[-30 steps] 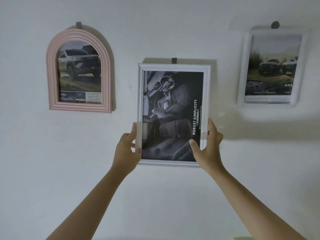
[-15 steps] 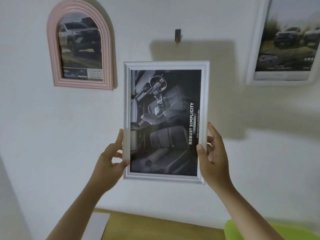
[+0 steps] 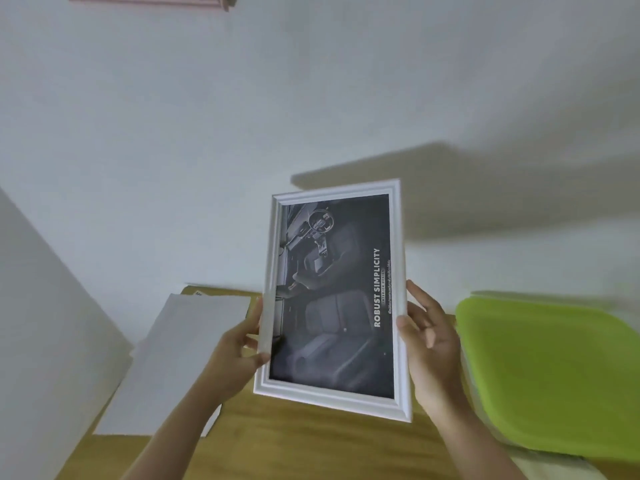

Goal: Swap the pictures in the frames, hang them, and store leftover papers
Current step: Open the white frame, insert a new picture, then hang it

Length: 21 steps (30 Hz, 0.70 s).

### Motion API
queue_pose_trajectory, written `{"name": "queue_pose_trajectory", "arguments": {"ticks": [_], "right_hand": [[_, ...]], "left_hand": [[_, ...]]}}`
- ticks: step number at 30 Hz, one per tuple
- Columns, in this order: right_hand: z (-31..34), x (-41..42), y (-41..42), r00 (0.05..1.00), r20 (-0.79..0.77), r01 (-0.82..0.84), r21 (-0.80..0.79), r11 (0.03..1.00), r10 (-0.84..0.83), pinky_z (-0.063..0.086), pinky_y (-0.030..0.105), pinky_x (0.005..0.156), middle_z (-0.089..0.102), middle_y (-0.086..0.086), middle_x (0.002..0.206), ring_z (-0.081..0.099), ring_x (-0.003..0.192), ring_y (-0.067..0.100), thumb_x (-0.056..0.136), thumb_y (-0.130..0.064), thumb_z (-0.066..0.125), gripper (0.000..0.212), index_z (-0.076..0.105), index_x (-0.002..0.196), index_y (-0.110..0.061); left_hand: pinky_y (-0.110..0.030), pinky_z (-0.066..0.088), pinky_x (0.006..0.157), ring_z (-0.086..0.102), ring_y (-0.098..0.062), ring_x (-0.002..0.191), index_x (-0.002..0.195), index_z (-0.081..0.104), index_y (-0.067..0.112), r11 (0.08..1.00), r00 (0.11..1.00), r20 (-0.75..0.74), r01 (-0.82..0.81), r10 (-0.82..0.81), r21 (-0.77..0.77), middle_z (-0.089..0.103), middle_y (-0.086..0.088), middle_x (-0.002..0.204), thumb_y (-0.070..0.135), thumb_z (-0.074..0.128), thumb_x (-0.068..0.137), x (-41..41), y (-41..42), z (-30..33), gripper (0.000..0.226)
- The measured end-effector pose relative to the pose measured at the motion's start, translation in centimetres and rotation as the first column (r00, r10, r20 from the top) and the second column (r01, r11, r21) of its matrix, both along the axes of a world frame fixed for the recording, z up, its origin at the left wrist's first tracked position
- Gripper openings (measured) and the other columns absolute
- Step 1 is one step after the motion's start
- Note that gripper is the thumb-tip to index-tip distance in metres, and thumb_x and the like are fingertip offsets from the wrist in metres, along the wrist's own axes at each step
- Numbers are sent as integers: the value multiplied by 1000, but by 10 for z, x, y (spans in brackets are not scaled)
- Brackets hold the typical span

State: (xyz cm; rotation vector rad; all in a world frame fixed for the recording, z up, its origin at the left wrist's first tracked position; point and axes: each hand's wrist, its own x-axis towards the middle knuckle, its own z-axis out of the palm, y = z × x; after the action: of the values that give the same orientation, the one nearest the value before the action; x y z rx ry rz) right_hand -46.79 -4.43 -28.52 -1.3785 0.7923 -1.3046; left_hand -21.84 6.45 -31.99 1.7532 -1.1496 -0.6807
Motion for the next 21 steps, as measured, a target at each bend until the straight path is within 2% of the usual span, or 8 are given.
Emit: {"name": "queue_pose_trajectory", "arguments": {"ticks": [2,5,6,8,10,13,17,21], "right_hand": [[-4,6,15,998,15,53,41,998,-54,49,15,80,73,-3,103,67,94,8,86,14,54,48,62,116,-22],[-4,16,36,995,-17,101,54,993,-100,48,12,81,71,-13,106,66,99,4,85,12,56,45,61,117,-19],[-3,19,42,993,-33,112,50,992,-111,48,11,80,72,-13,104,66,97,2,86,12,56,44,61,118,-18],[1,27,55,987,-76,144,22,989,-142,49,11,78,70,-8,107,67,95,1,86,10,58,43,60,118,-19],[4,35,66,979,-107,174,0,985,-173,51,12,79,69,-2,109,67,94,3,86,7,59,44,60,115,-26],[6,47,80,975,-106,198,16,980,-196,52,17,82,70,-4,108,68,97,10,85,5,61,47,60,112,-34],[9,60,93,969,-121,219,7,976,-217,53,22,81,71,-14,94,67,93,8,85,1,63,47,60,113,-37],[17,67,104,972,-120,199,-42,979,-203,51,20,77,66,-15,78,63,78,3,84,1,64,45,59,115,-31]], "left_hand": [[-15,47,81,55,-10,80,137,28,49,995,999,10,52,-53,89,64,5,101,-2,69,77,2,5,-9,89],[-30,46,96,56,-7,102,145,23,31,978,995,38,84,-93,190,57,4,122,20,71,81,1,7,-13,81],[-31,44,97,52,-7,108,146,23,28,977,996,56,60,-73,204,51,2,128,25,70,81,-1,7,-10,80],[-29,41,96,46,-7,112,144,29,24,991,996,90,-4,-8,136,44,-1,134,26,67,83,-9,3,3,72],[-27,41,94,49,-4,111,136,39,30,1000,1000,24,-14,14,-10,47,3,133,25,66,84,-22,-2,30,58],[-28,48,91,55,-1,110,125,47,40,980,989,-91,101,-117,-170,55,9,125,27,64,85,-43,-11,77,45],[-17,51,82,58,9,100,128,48,42,953,969,8,244,-247,-178,53,12,122,33,60,88,-61,-22,114,43],[-5,47,67,56,20,81,122,55,36,955,976,74,216,-205,-203,51,10,114,26,60,88,-66,-27,122,35]]}}
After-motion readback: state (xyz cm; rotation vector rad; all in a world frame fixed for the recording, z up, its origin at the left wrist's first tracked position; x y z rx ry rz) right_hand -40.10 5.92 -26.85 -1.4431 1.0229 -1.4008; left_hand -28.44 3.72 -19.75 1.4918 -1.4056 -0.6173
